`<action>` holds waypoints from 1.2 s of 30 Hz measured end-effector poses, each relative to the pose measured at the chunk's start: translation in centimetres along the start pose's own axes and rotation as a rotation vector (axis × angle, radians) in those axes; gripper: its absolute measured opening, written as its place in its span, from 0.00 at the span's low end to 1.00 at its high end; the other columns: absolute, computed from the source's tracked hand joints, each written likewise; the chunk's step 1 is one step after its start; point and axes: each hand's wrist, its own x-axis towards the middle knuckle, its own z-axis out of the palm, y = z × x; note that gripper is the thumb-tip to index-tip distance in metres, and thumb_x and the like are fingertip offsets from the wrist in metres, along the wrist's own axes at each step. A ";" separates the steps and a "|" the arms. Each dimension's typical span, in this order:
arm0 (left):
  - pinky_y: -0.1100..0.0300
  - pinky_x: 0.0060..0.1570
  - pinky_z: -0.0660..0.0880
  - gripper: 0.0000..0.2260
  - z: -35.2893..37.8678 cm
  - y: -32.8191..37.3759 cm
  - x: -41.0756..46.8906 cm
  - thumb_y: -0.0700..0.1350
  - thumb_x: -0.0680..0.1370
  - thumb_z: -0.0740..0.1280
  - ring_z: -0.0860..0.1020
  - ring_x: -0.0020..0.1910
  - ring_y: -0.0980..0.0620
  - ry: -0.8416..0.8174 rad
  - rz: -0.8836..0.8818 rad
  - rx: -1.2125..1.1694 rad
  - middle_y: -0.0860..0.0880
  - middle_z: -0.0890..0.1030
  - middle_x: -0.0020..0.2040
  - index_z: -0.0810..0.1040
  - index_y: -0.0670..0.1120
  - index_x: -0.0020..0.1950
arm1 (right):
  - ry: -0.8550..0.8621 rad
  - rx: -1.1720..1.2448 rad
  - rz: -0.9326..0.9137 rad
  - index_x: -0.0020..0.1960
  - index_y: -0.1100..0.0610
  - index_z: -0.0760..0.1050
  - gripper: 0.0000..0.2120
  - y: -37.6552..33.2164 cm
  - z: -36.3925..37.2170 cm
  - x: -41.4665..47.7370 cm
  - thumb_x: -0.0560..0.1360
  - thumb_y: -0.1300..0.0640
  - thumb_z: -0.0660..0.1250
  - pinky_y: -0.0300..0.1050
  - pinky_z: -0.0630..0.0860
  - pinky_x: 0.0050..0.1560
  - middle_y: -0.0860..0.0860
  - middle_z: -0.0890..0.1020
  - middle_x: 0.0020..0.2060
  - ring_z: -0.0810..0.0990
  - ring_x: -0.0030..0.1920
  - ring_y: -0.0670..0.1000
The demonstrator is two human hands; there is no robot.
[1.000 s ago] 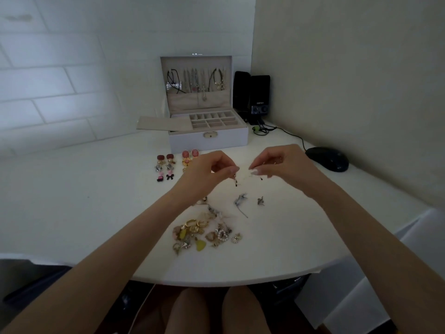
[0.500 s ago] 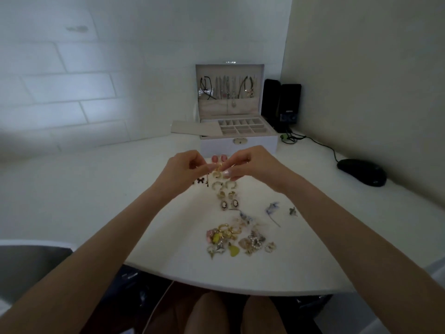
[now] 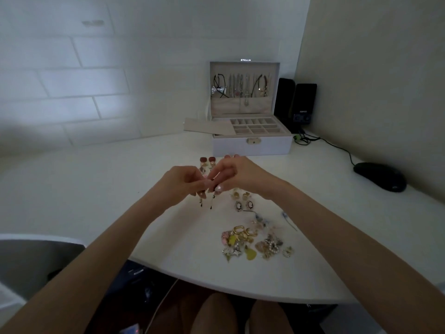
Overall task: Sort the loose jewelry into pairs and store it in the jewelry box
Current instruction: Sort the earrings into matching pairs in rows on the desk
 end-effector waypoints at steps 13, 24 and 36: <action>0.59 0.36 0.68 0.11 2.5 -2.2 2.1 0.49 0.73 0.70 0.74 0.35 0.51 0.136 -0.064 0.217 0.48 0.78 0.35 0.77 0.41 0.43 | 0.175 -0.280 0.032 0.51 0.59 0.77 0.15 1.6 1.2 2.4 0.67 0.72 0.70 0.45 0.75 0.58 0.51 0.82 0.38 0.81 0.45 0.49; 0.61 0.33 0.66 0.08 2.9 -3.3 3.4 0.51 0.74 0.69 0.73 0.36 0.54 0.228 -0.055 0.275 0.53 0.77 0.36 0.74 0.48 0.42 | 0.227 -0.407 -0.025 0.52 0.58 0.76 0.14 2.4 1.5 3.8 0.68 0.70 0.68 0.15 0.57 0.44 0.54 0.84 0.41 0.73 0.39 0.37; 0.66 0.33 0.64 0.05 2.1 -1.6 1.1 0.48 0.76 0.67 0.70 0.33 0.62 0.299 0.084 0.295 0.55 0.77 0.41 0.75 0.48 0.46 | 0.273 -0.416 -0.029 0.50 0.54 0.77 0.14 1.1 -0.6 0.6 0.69 0.68 0.70 0.41 0.78 0.42 0.50 0.81 0.40 0.78 0.38 0.45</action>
